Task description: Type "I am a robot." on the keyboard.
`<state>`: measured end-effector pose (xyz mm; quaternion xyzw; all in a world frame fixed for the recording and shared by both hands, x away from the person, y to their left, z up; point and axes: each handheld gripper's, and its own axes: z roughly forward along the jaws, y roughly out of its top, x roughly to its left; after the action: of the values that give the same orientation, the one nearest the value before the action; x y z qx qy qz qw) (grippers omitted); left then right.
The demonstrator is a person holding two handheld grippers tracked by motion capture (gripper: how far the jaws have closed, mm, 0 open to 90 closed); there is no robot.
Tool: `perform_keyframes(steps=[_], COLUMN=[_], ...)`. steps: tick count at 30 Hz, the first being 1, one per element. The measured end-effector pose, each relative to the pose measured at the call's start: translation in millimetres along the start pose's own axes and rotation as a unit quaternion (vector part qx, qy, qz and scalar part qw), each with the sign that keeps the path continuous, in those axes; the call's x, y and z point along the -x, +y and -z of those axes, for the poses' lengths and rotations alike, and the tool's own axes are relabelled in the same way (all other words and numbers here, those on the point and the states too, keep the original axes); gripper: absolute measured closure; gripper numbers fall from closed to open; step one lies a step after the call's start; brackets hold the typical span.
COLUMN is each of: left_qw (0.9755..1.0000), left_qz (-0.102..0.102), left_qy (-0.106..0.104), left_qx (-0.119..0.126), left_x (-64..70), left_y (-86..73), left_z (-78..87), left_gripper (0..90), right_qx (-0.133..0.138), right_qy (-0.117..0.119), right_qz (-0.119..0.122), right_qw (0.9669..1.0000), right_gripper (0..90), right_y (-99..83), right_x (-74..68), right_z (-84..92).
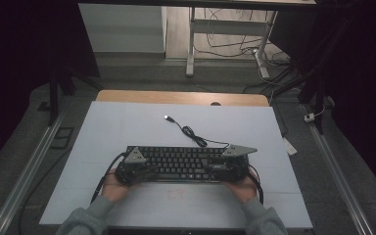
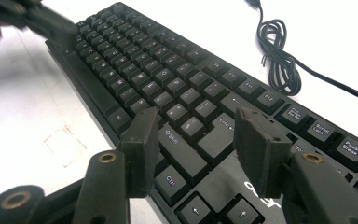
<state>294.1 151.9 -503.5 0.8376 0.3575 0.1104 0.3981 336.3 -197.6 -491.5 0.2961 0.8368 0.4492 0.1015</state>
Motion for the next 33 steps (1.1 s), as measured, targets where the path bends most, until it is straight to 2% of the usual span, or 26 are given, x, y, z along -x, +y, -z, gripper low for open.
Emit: perform_keyframes(steps=[6,9,14,17,22,33], left_qw=[0.9998,0.9997,0.9992,0.9987,0.9979,0.9973], left_qz=[0.013,0.017,0.028,0.037,0.051,0.06], left_qy=[0.002,-0.001,0.009,0.018,0.022,0.03], left_qx=[0.013,0.019,0.028,0.031,0.033,0.031], left_x=[-5.1,-5.8,-7.5,-10.6,-16.1,-20.2], left_y=[-1.7,-2.1,-3.9,-5.2,-7.0,-7.3], left_z=[10.3,14.2,21.2,24.5,28.1,30.1], left_gripper=[86.2,78.3,60.7,54.3,49.1,37.6], right_qx=[0.0,0.0,-0.001,0.0,-0.002,-0.003], right_qy=[0.0,-0.001,-0.001,0.0,-0.002,-0.005], right_qz=[0.0,-0.001,0.0,-0.001,0.001,0.002], right_qw=[1.0,1.0,1.0,1.0,1.0,1.0], right_gripper=[50.6,50.6,50.6,50.6,50.6,50.5], right_y=[-0.3,-0.2,-0.3,-0.3,-0.2,-0.4], right_x=[0.0,0.0,-0.3,0.2,0.5,1.2], right_z=[-0.4,0.2,0.2,0.2,0.6,0.1])
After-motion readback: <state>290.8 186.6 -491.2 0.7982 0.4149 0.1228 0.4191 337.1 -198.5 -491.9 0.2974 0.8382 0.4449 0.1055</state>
